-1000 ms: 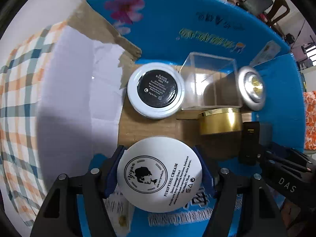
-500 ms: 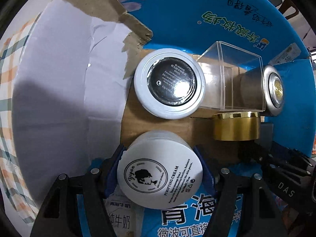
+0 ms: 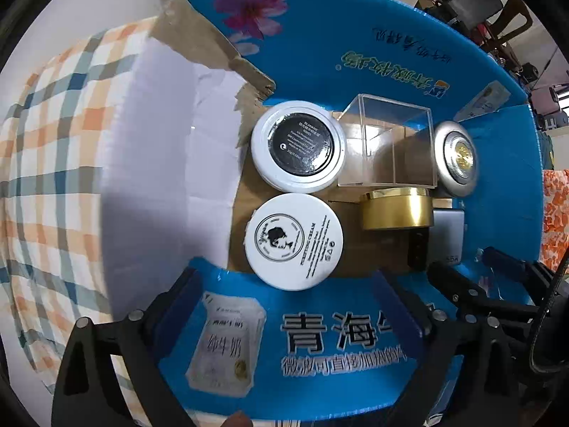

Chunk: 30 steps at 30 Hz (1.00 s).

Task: Organize rigid objects
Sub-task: 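Open both tools to set the cream jar and charger inside the box, then grasp the small printed bottle with the left tool while the right tool grasps the white earbud case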

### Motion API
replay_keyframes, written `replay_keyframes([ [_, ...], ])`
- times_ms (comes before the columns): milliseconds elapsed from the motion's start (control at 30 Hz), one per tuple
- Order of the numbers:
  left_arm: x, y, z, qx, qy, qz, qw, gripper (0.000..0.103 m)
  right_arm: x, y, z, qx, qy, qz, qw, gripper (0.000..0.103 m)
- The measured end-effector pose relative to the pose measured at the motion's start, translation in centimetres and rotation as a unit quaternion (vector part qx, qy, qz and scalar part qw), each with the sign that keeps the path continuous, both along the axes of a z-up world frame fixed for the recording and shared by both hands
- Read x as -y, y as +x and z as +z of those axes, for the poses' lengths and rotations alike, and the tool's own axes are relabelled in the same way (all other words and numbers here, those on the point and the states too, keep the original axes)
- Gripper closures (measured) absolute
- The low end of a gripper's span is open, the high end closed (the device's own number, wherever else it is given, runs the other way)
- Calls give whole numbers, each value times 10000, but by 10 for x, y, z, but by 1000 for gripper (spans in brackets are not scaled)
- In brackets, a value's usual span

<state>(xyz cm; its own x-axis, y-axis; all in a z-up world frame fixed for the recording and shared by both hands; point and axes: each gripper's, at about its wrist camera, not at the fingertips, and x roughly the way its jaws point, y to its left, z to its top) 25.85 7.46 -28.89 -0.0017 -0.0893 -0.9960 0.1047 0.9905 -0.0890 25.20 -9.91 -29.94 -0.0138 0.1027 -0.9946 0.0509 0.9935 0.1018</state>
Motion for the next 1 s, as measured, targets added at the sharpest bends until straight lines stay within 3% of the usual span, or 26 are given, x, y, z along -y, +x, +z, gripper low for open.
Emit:
replay_keyframes([
  [367,-8,-30,71,713,188,29,9973,2,-1,-45,89,779,65,-28,9969,0],
  [733,1,-73,148,1594,180,51,9870,2,8,-97,172,1531,322,65,9877,0],
  [1000,12,-101,186,1967,201,-47,9802,2,34,-123,195,1656,553,-87,9846,0],
])
